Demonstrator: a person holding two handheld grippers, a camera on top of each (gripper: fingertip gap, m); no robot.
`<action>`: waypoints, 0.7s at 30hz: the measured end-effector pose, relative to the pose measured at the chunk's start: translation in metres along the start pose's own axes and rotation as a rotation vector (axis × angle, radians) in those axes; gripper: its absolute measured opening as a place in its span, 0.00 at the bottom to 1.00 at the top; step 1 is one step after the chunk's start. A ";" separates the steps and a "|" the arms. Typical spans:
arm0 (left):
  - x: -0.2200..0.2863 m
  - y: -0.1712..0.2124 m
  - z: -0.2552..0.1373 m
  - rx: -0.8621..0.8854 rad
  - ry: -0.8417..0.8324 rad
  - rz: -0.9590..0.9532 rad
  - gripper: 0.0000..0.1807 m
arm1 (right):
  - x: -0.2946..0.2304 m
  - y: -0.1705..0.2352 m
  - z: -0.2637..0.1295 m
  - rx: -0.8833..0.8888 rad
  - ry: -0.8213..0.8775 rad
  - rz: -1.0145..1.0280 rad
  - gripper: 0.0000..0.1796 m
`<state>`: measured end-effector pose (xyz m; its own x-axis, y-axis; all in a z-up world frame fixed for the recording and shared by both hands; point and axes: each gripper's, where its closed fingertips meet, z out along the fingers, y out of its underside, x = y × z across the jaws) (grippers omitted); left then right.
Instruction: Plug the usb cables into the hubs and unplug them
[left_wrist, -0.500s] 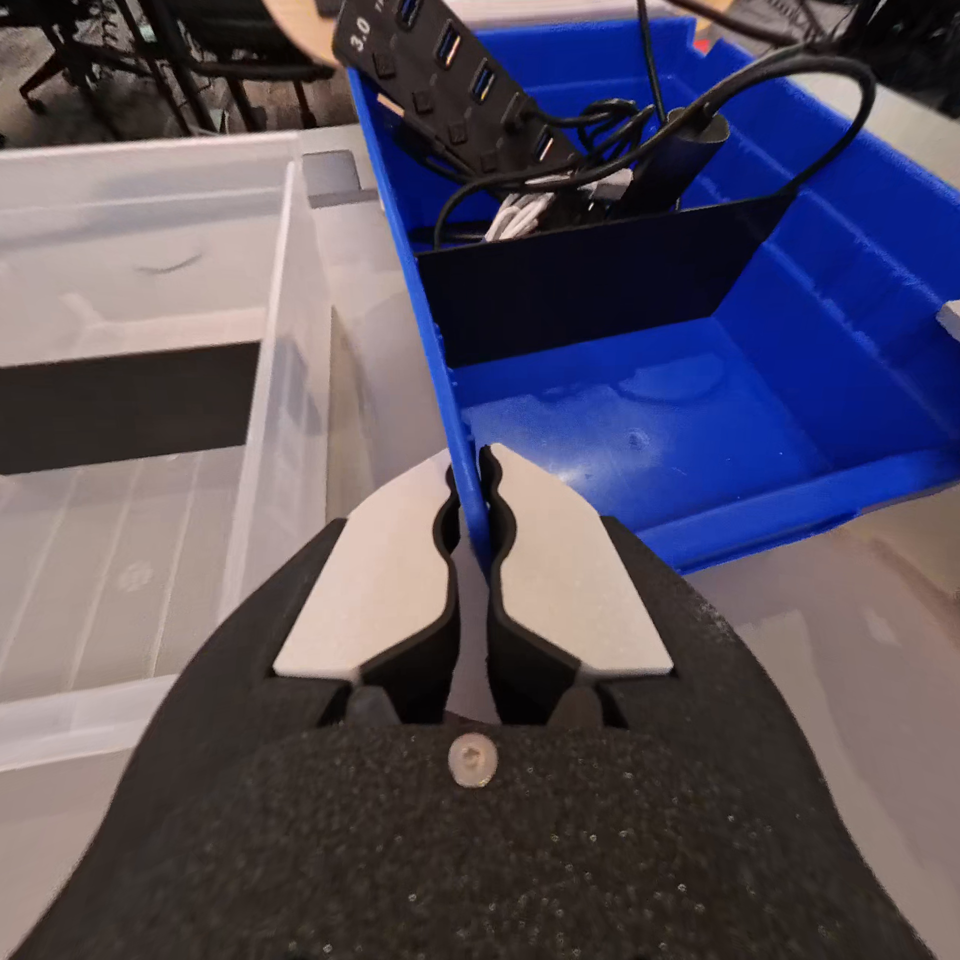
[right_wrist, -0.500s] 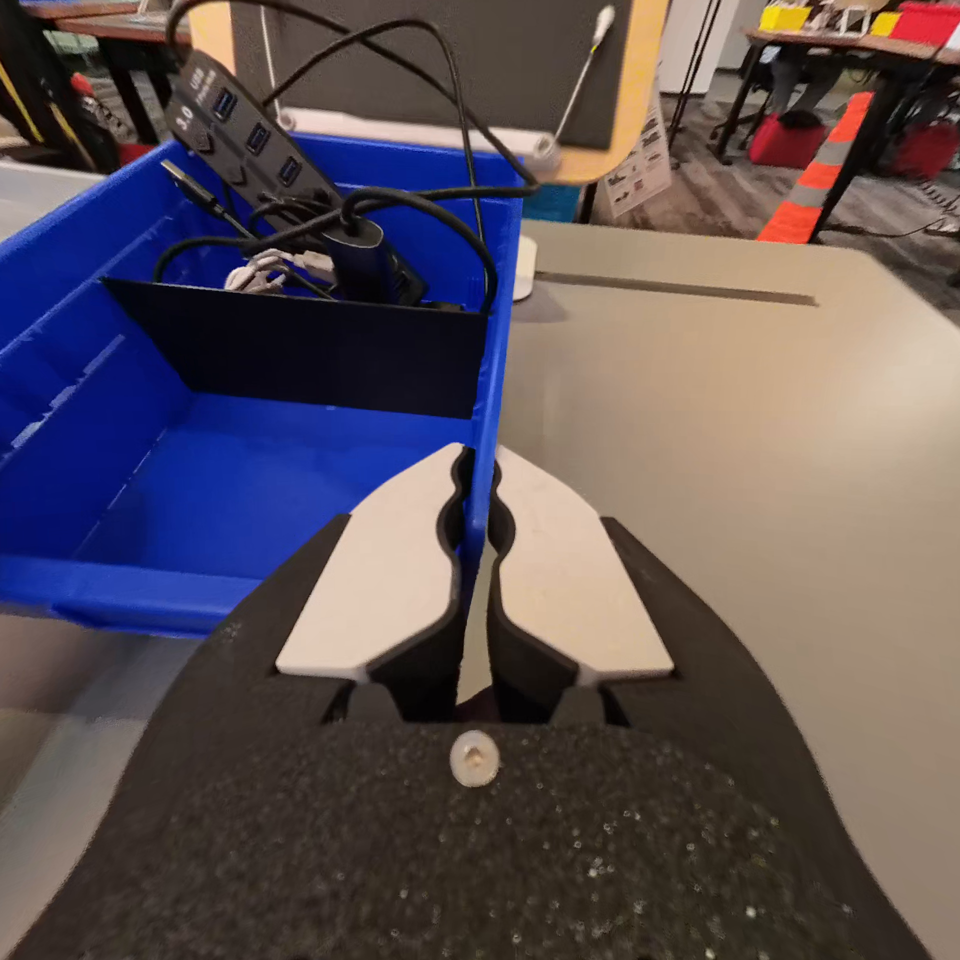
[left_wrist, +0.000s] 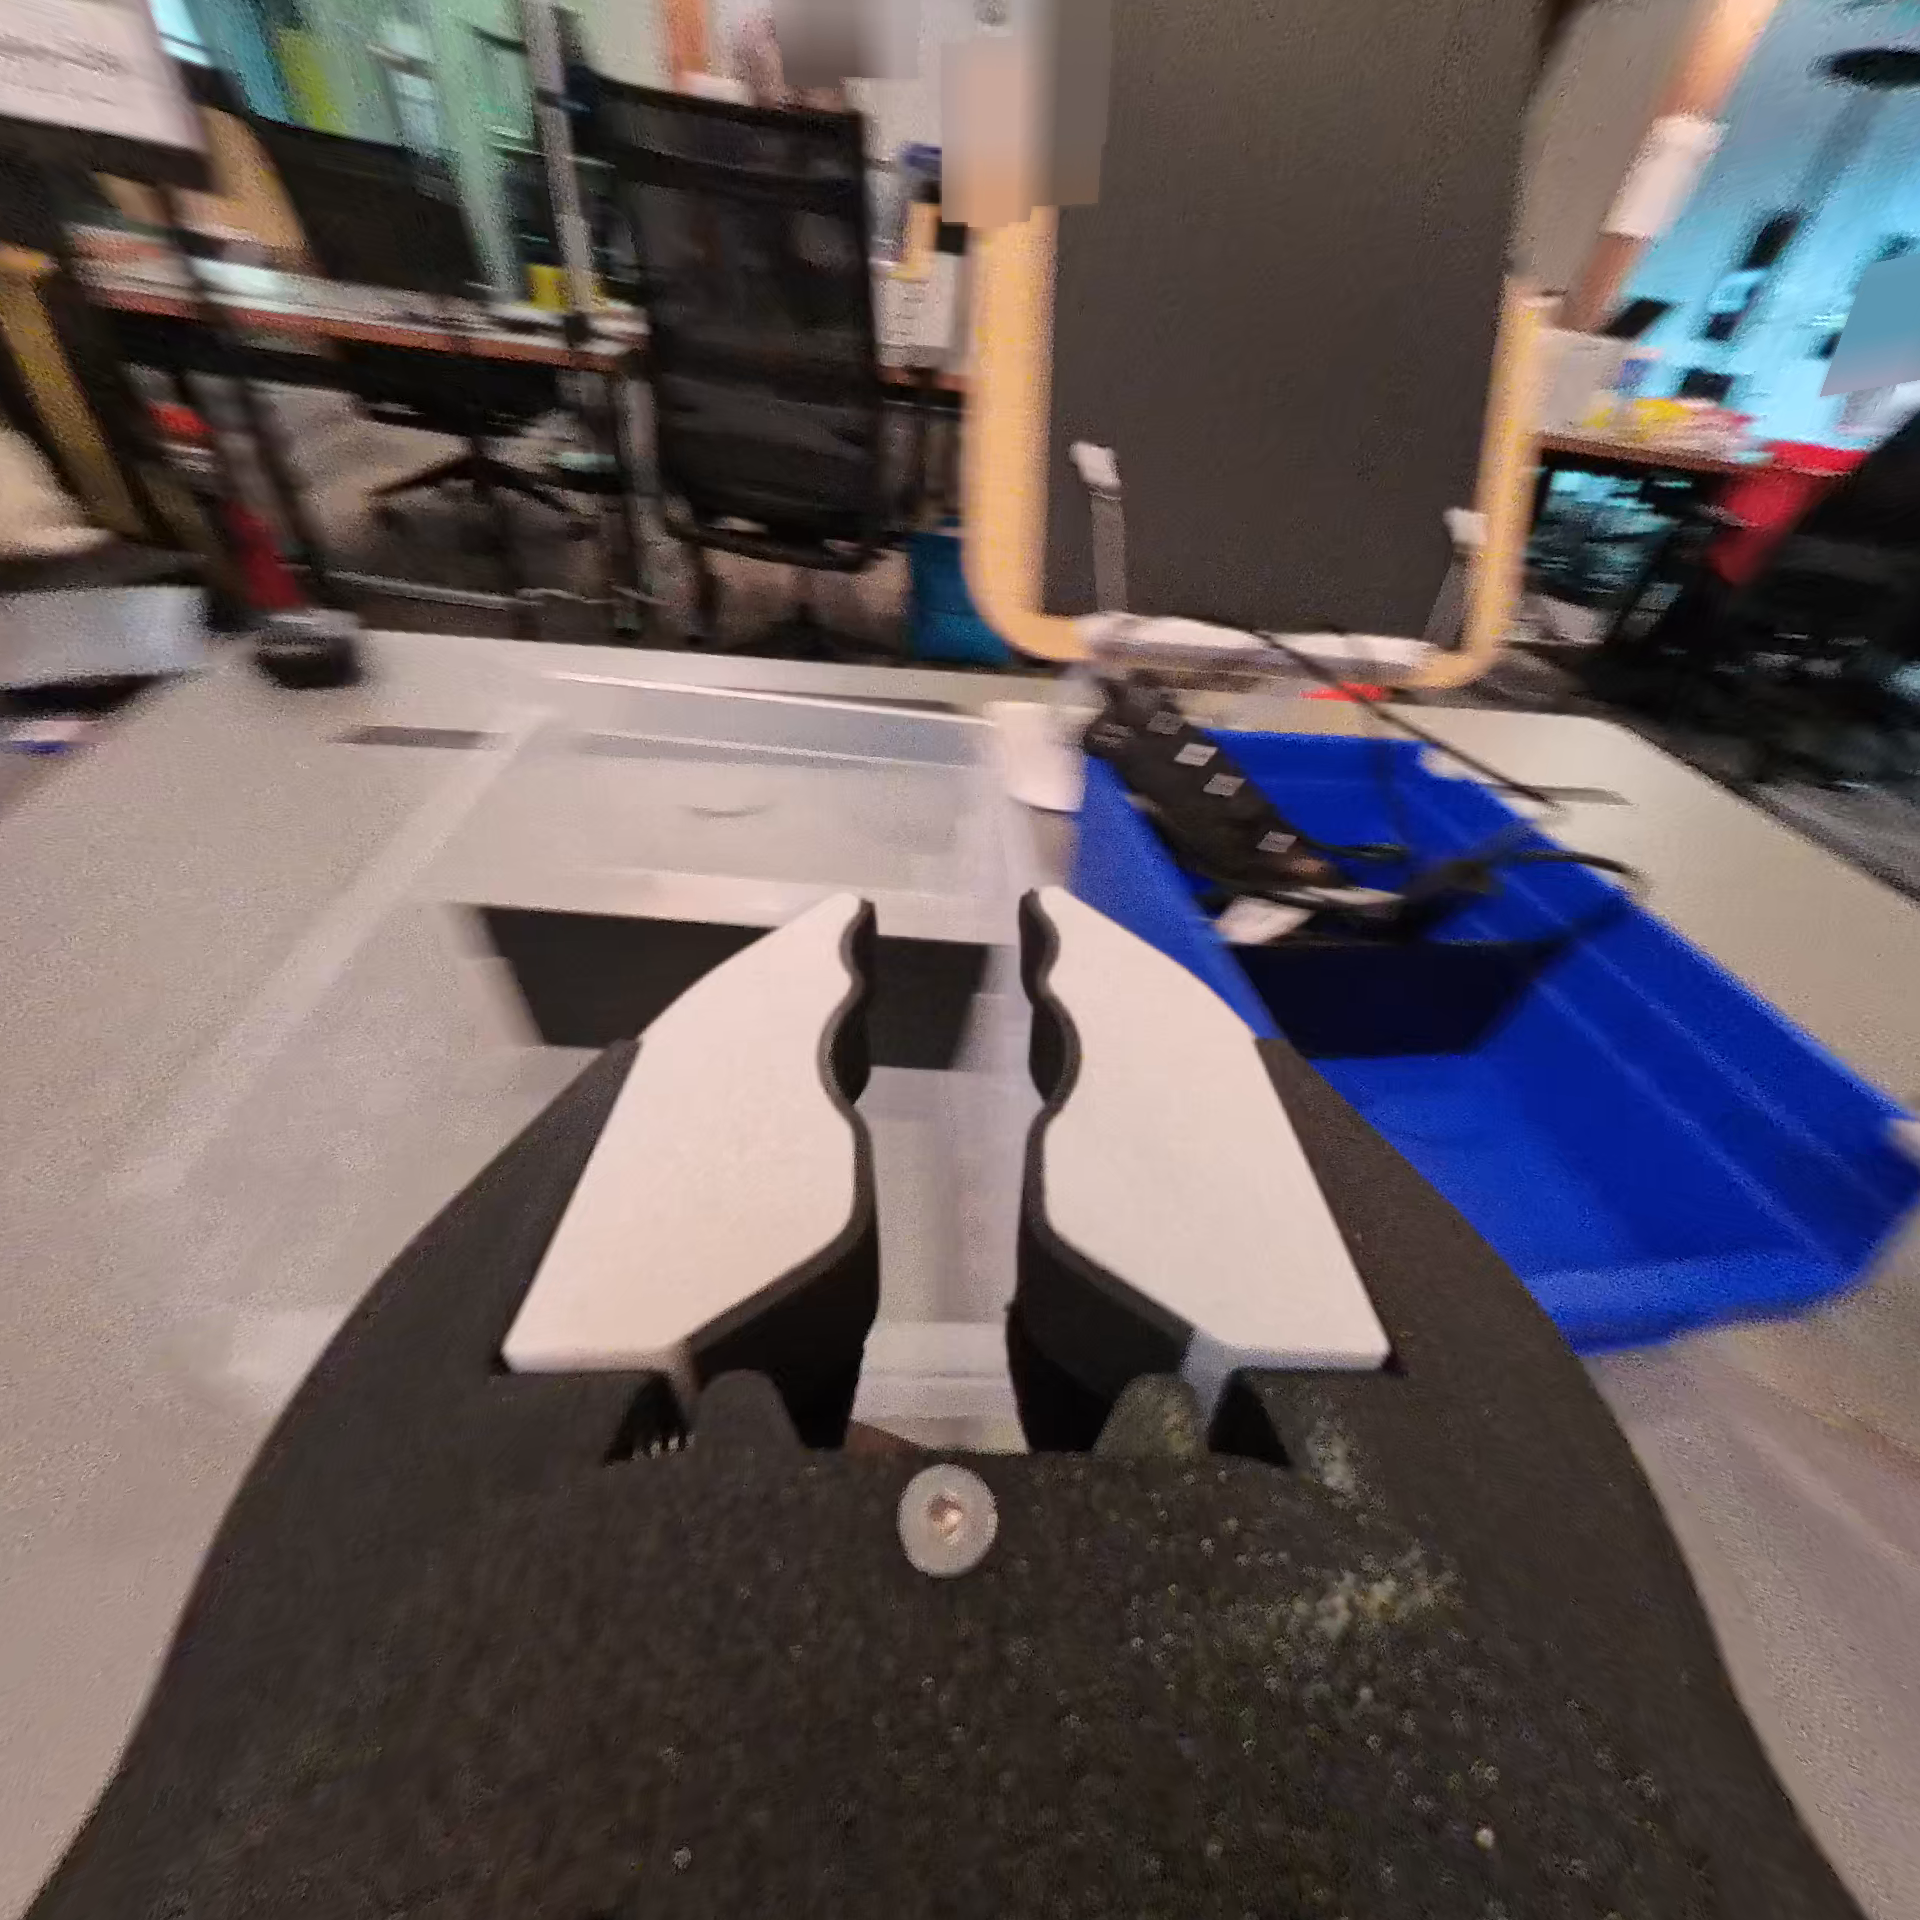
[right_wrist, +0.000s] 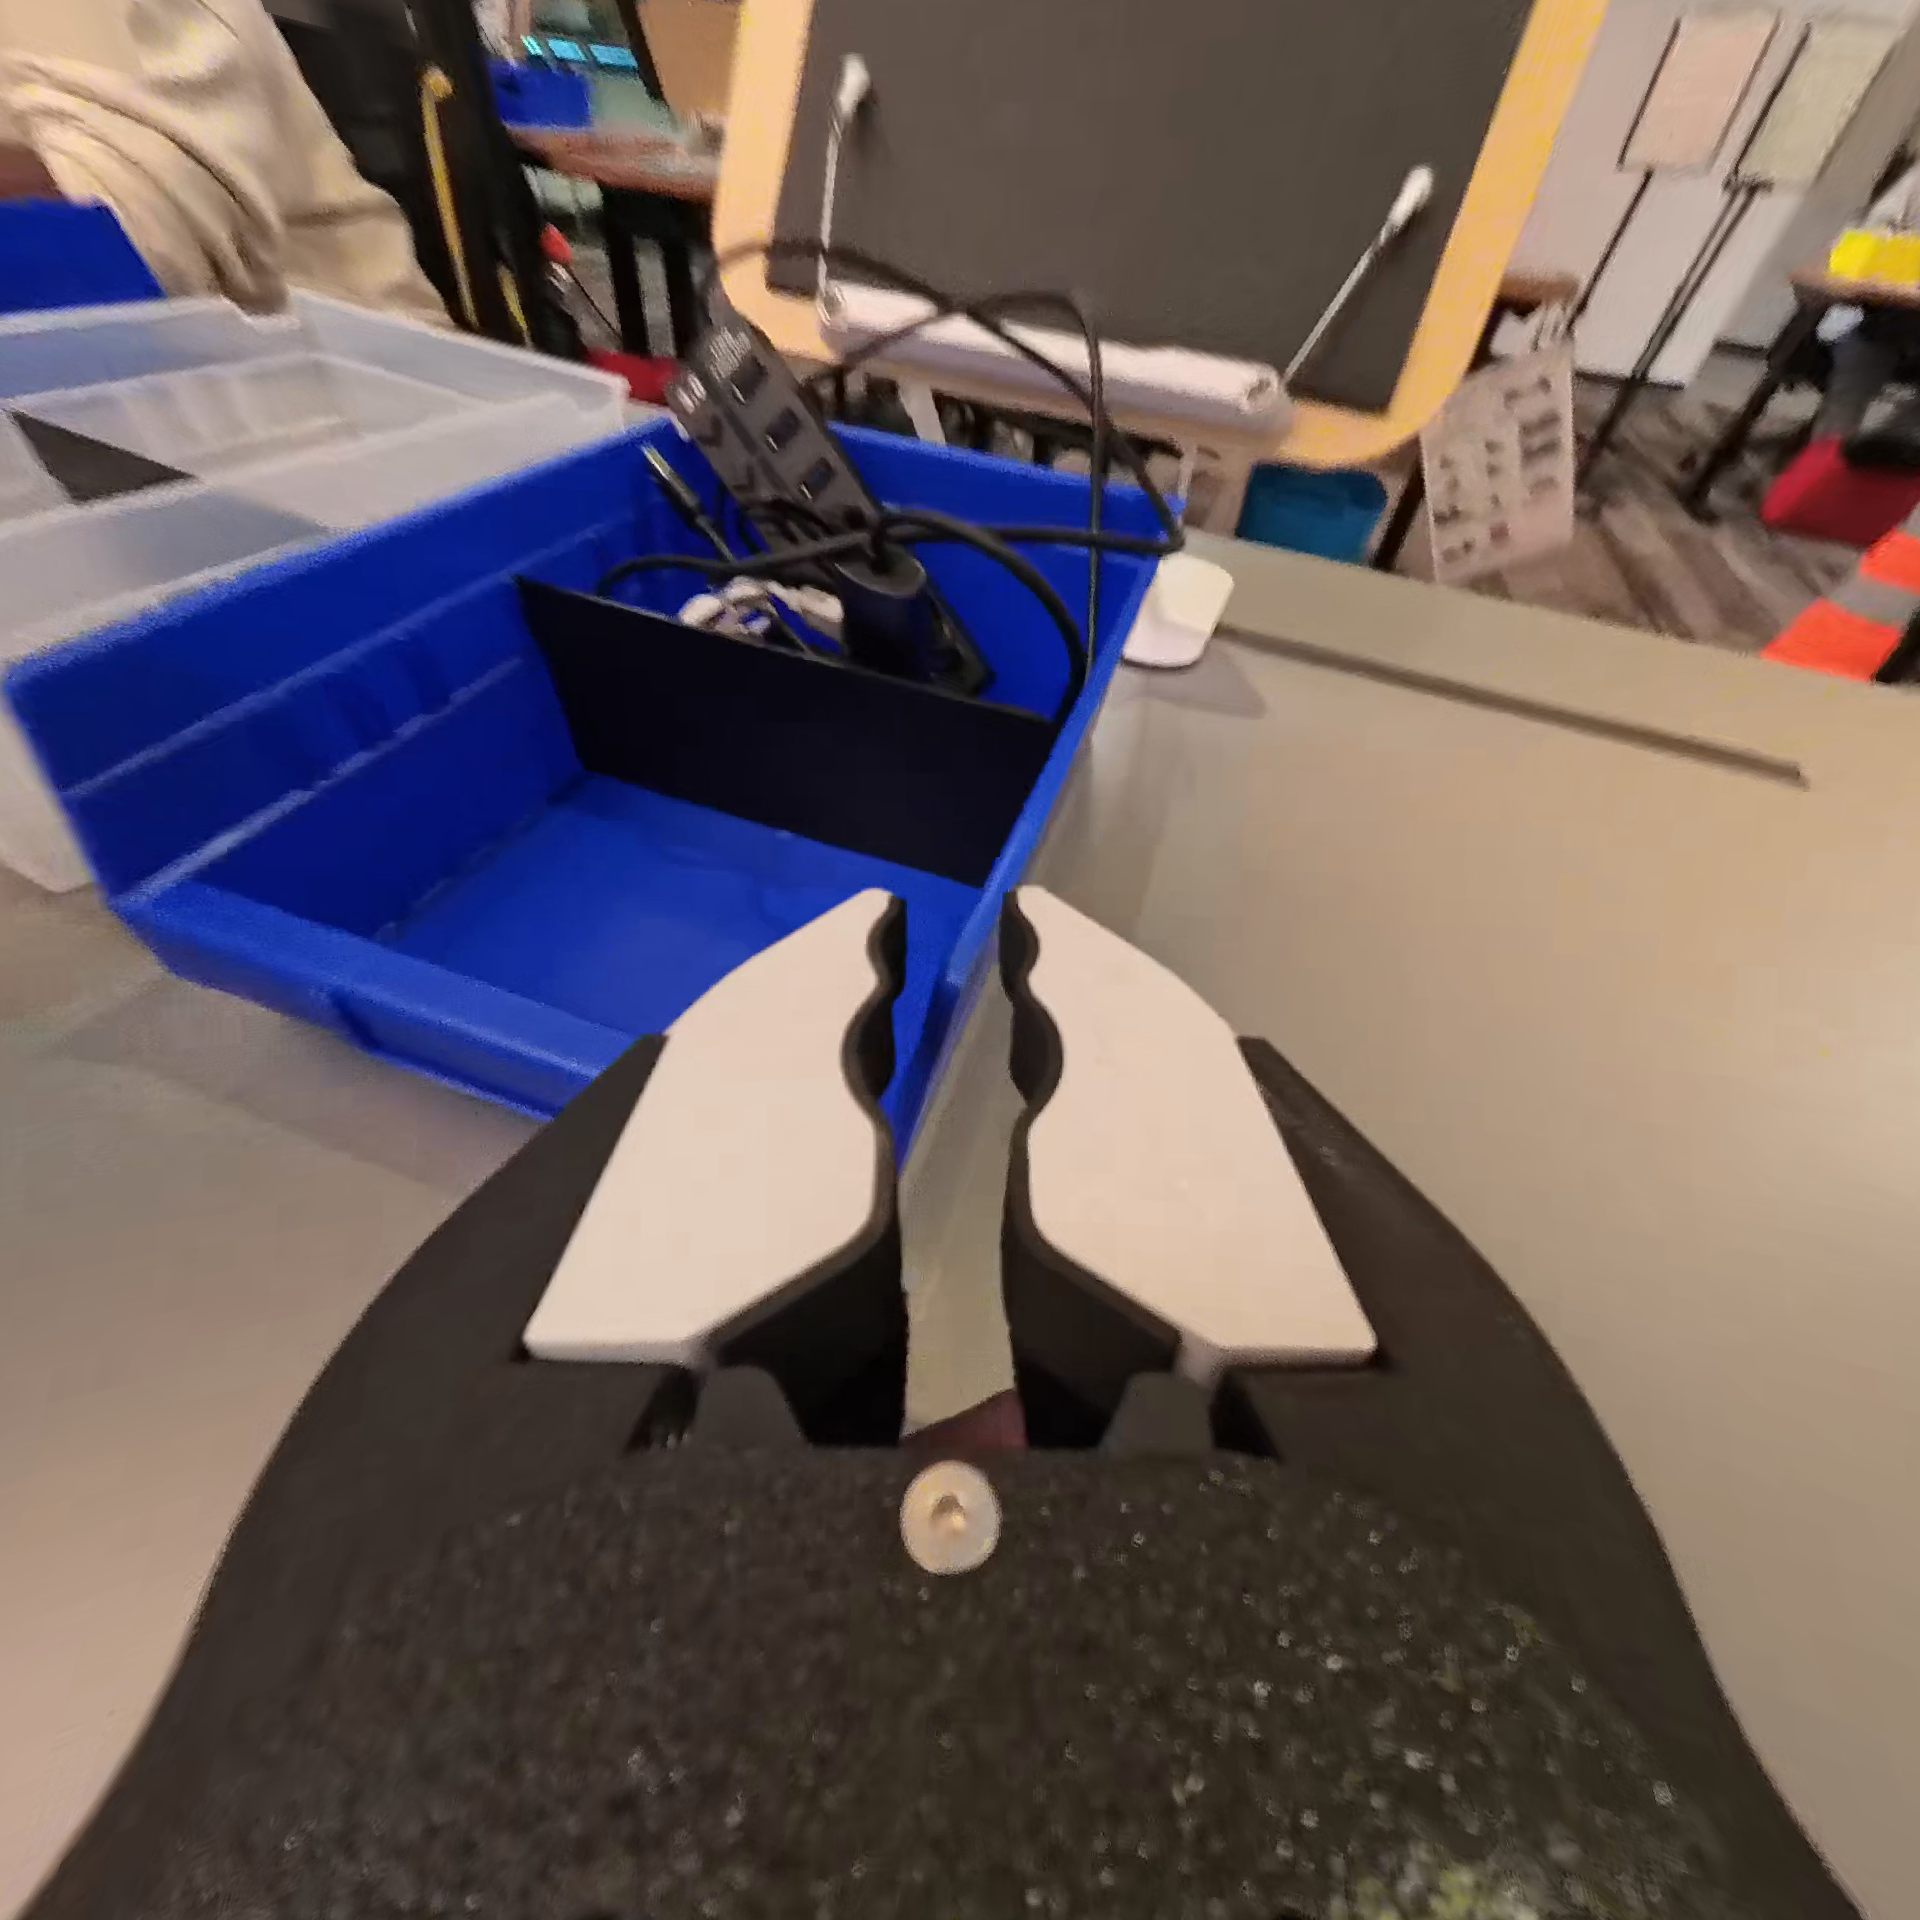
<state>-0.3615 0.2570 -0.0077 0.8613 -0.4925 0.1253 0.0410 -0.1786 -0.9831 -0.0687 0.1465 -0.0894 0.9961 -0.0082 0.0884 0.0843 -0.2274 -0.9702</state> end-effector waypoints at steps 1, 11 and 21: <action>-0.034 -0.006 -0.009 -0.020 -0.055 0.007 0.14 | -0.002 -0.005 -0.005 0.024 -0.013 0.001 0.09; -0.192 0.076 -0.006 -0.364 -0.057 0.025 0.26 | -0.208 0.009 -0.061 -0.120 -0.805 -0.019 0.15; -0.176 0.103 0.016 -0.445 -0.049 0.008 0.01 | -0.270 0.024 -0.015 -0.232 -0.661 -0.106 0.24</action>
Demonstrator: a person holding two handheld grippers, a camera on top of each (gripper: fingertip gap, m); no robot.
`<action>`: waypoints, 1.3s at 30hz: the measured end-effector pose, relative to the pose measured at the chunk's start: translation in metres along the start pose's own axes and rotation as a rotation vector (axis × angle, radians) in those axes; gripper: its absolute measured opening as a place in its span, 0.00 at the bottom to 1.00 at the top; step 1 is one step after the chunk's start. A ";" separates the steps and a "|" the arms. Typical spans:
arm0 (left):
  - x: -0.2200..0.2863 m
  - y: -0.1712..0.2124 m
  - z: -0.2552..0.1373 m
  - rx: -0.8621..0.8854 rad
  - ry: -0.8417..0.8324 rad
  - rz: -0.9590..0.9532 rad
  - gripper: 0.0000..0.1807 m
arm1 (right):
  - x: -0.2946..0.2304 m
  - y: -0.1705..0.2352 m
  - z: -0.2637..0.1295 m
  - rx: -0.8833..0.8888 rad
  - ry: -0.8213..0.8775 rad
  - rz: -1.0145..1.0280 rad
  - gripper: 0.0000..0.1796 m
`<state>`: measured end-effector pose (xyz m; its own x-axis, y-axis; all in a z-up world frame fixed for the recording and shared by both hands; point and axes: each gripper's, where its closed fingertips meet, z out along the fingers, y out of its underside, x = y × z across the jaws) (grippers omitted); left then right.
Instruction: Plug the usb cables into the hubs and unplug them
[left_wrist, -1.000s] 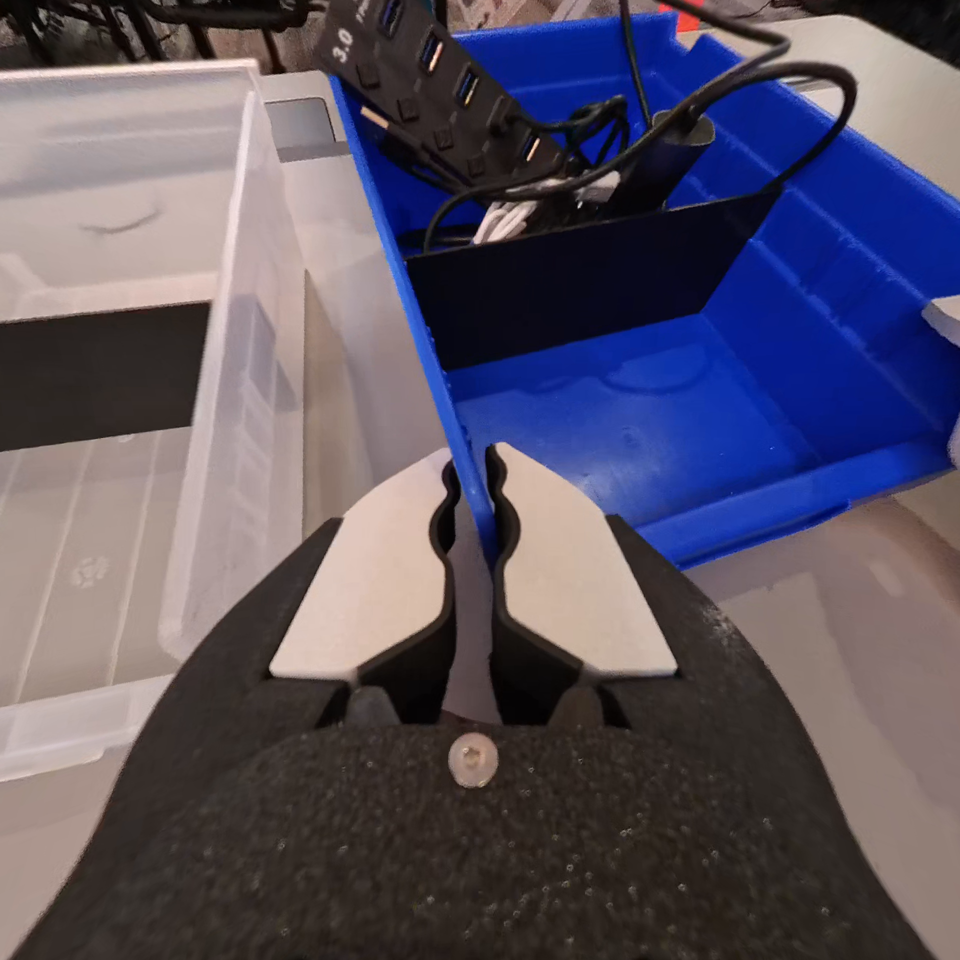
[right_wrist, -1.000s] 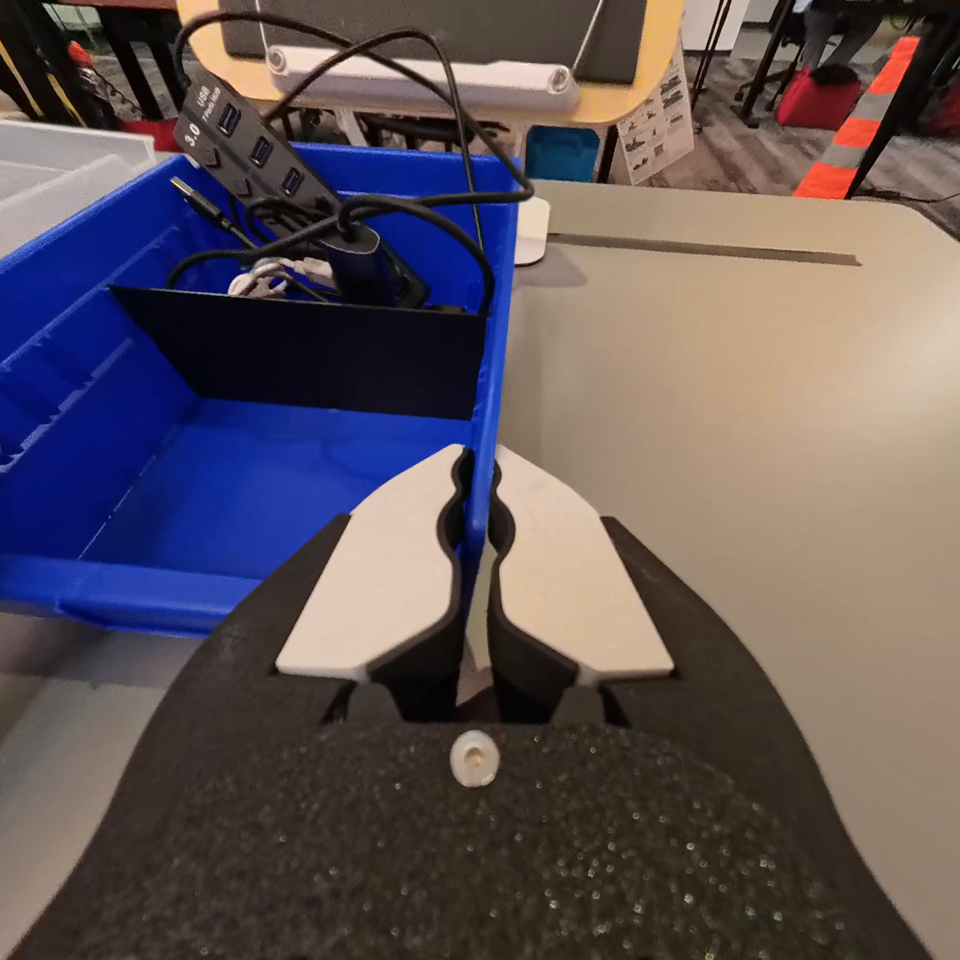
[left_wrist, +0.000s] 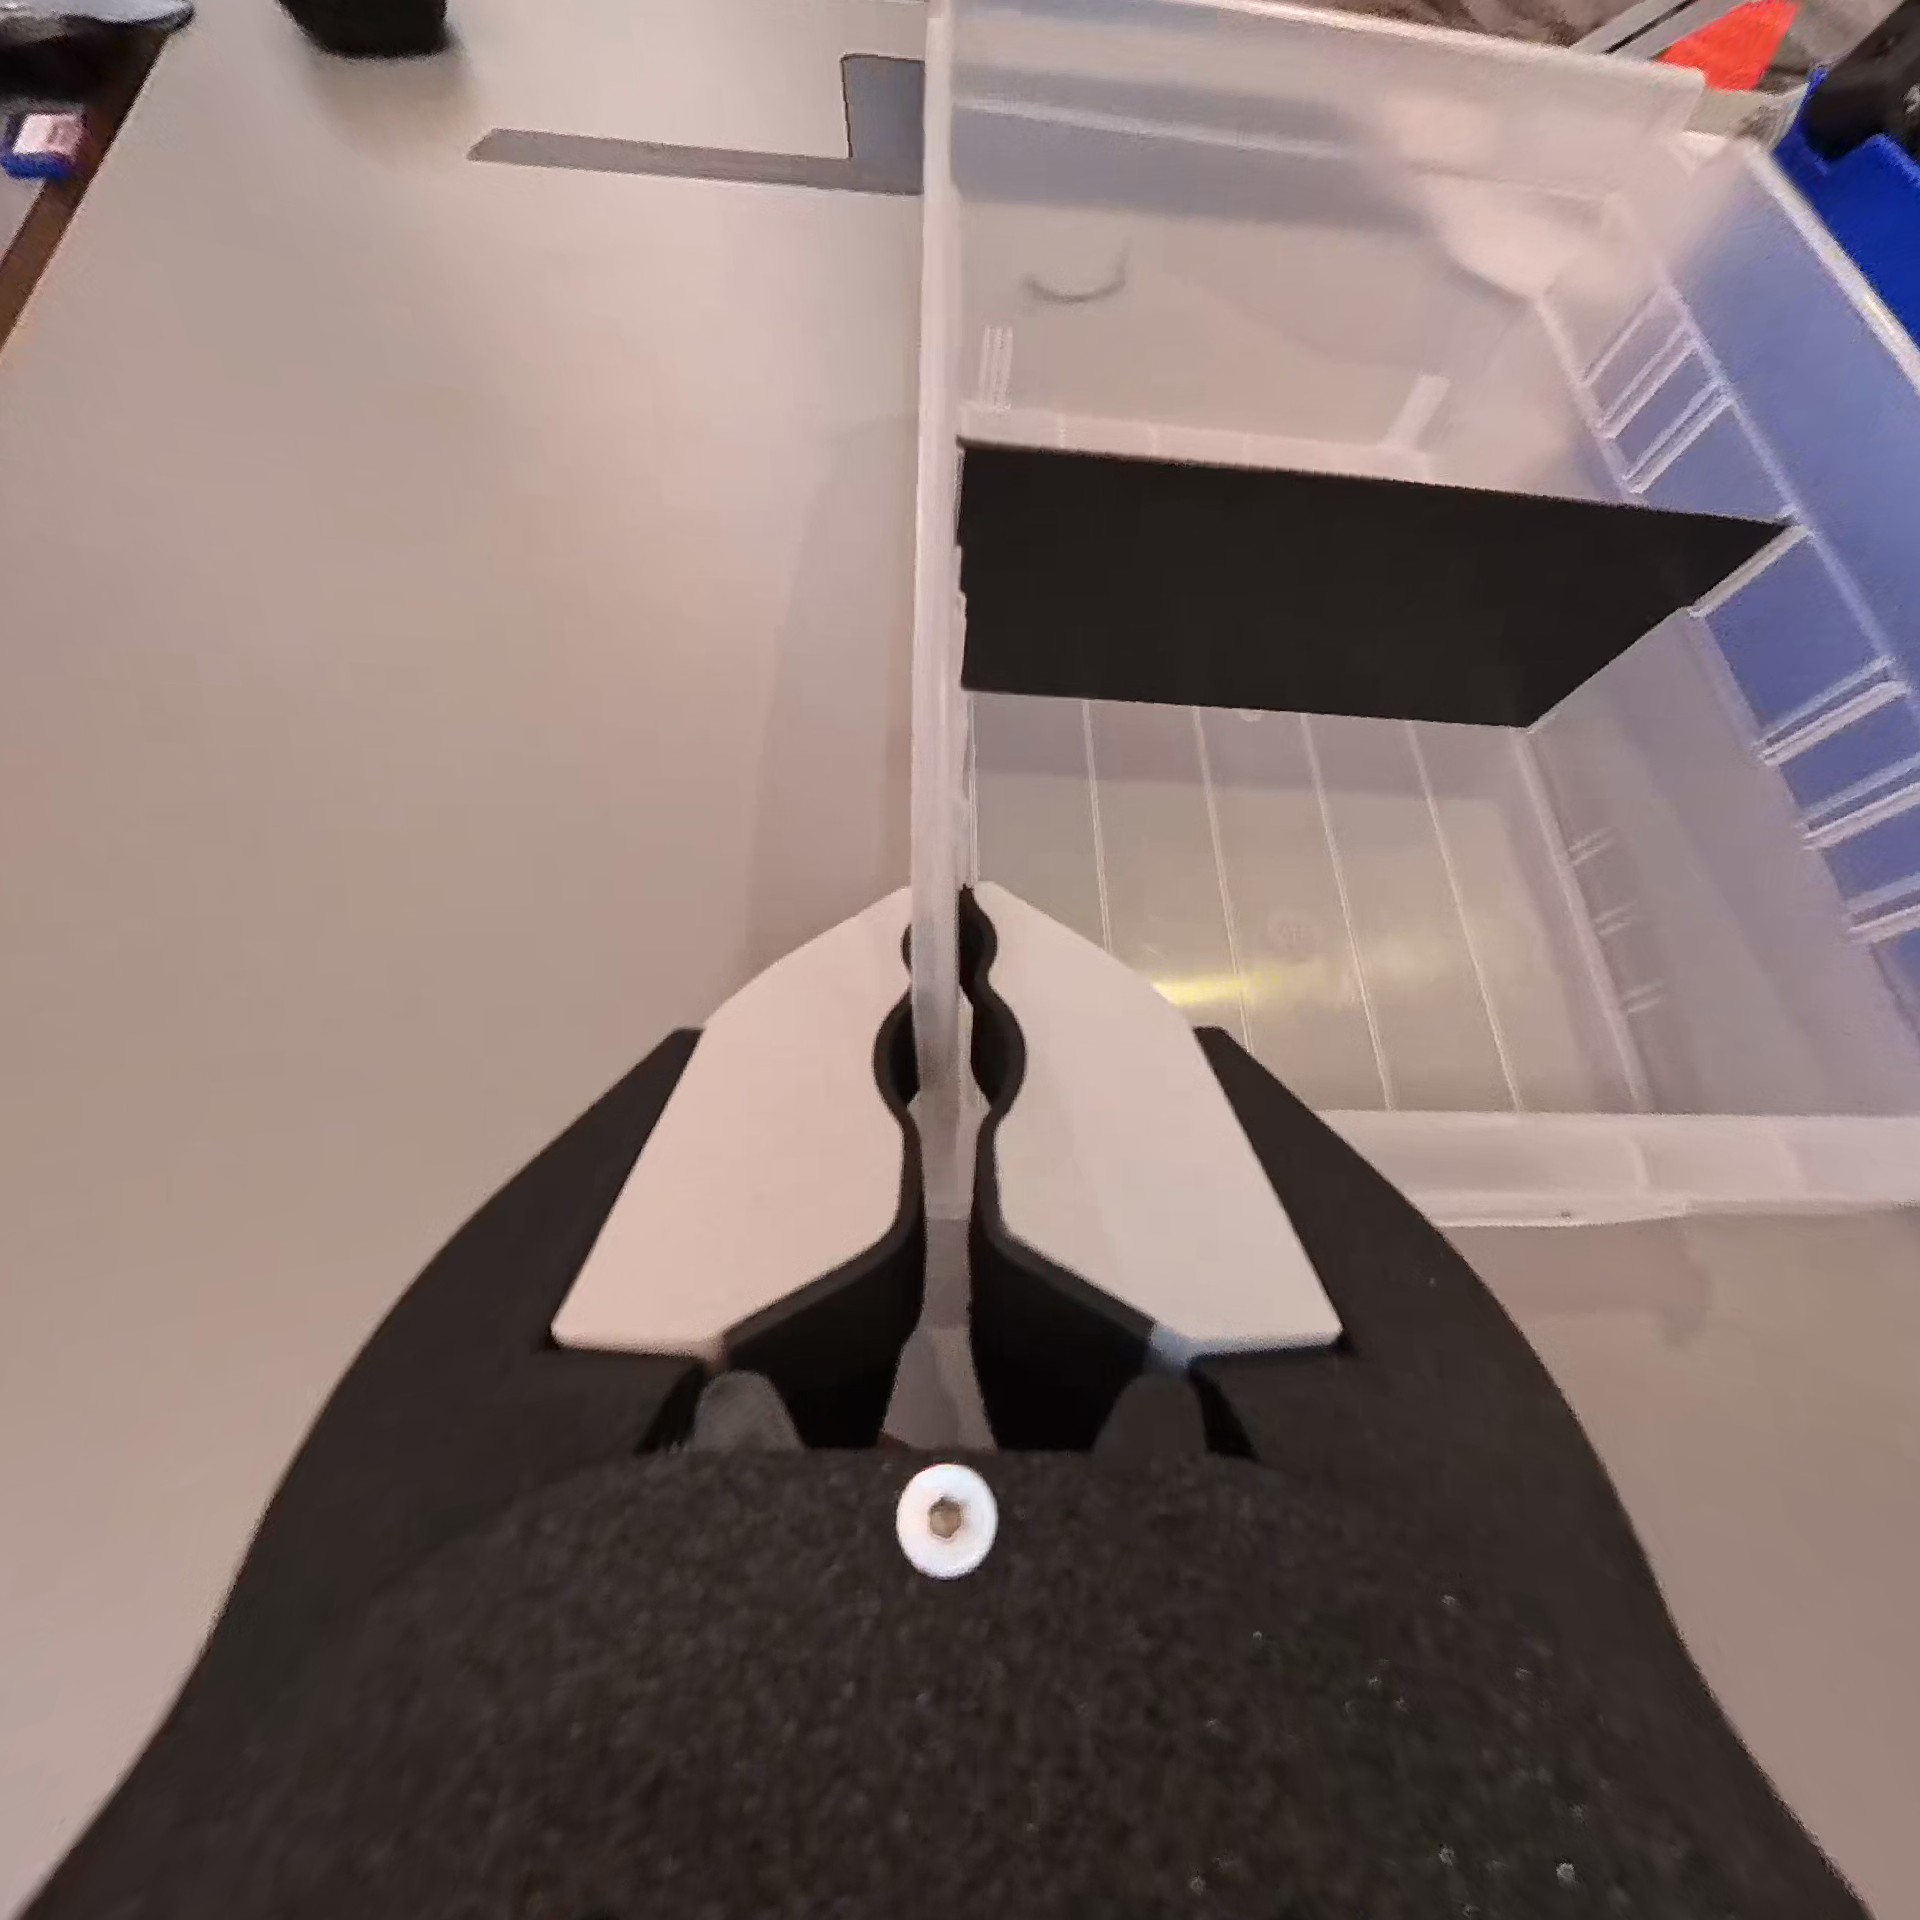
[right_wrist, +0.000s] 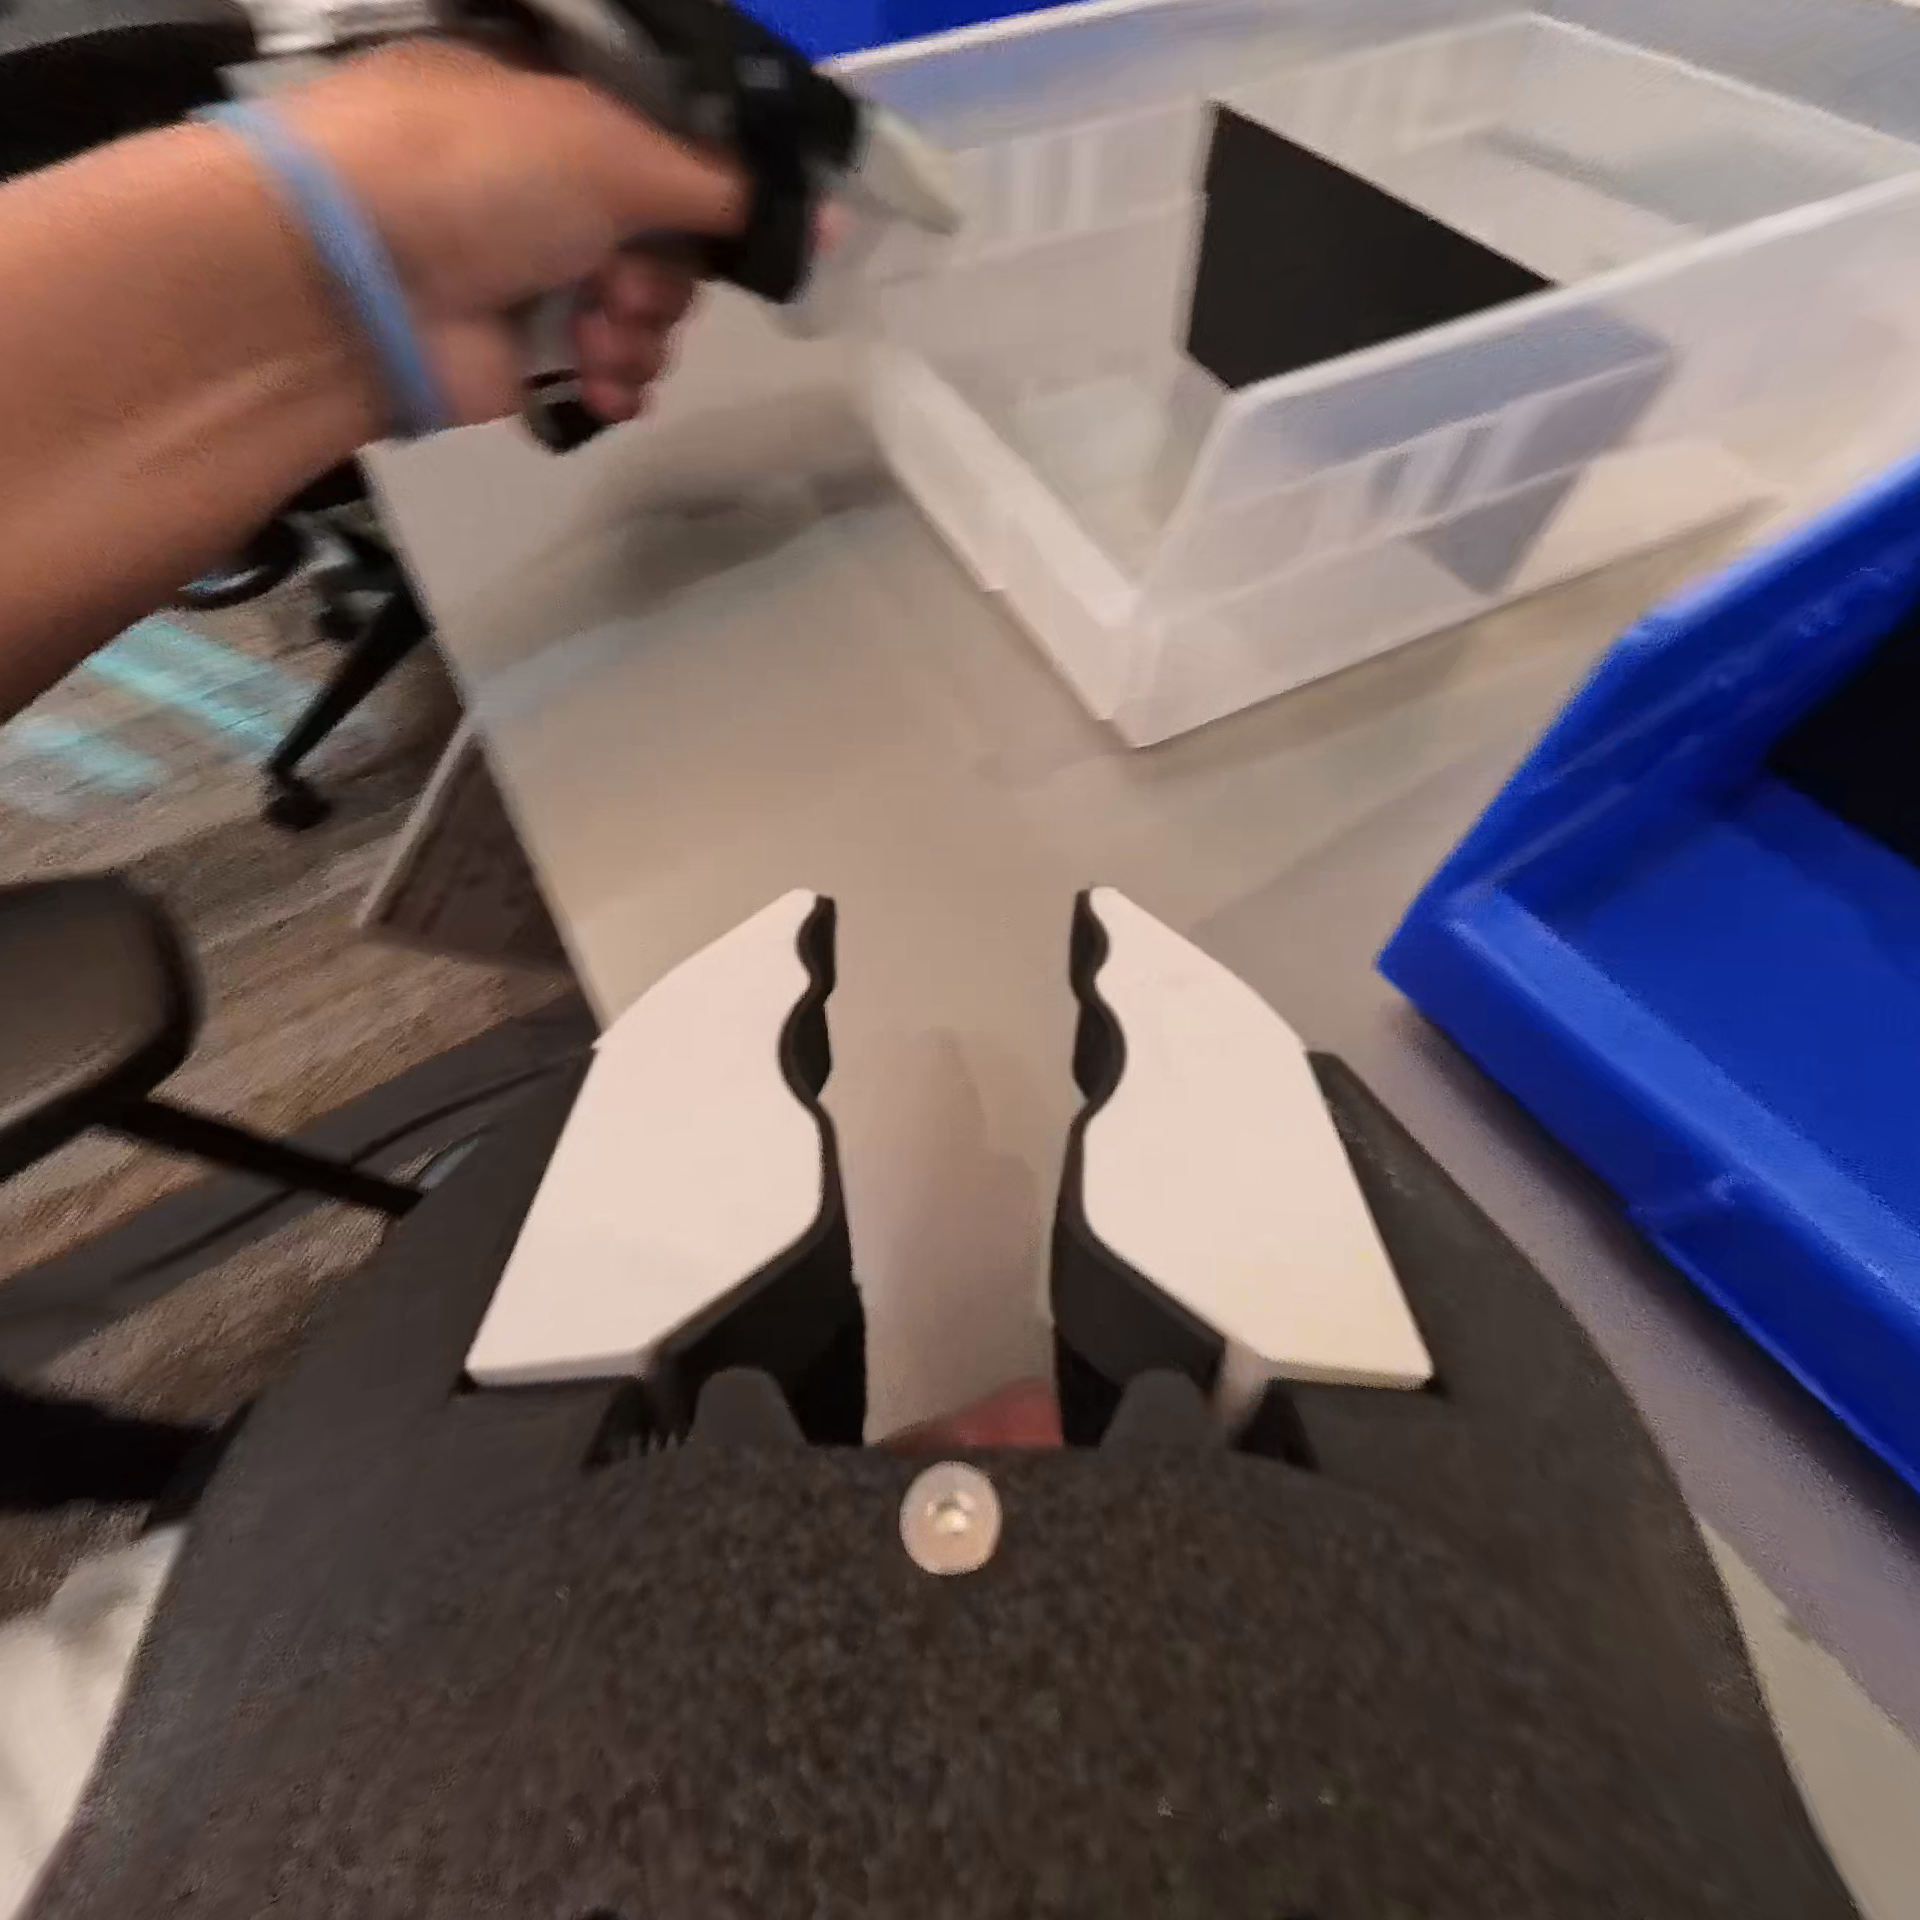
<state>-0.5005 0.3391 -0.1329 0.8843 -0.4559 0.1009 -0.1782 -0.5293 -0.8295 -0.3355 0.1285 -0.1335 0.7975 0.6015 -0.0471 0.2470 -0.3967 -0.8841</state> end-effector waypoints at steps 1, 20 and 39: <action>0.003 0.005 -0.007 -0.001 -0.016 -0.003 0.01 | 0.012 -0.001 0.006 -0.010 0.063 0.042 0.26; 0.076 0.028 -0.173 0.291 -0.297 0.048 0.02 | 0.028 -0.072 -0.013 0.164 0.477 0.120 0.02; 0.533 -0.101 -0.021 0.396 0.244 0.239 0.04 | 0.320 -0.008 -0.404 0.310 1.058 0.244 0.01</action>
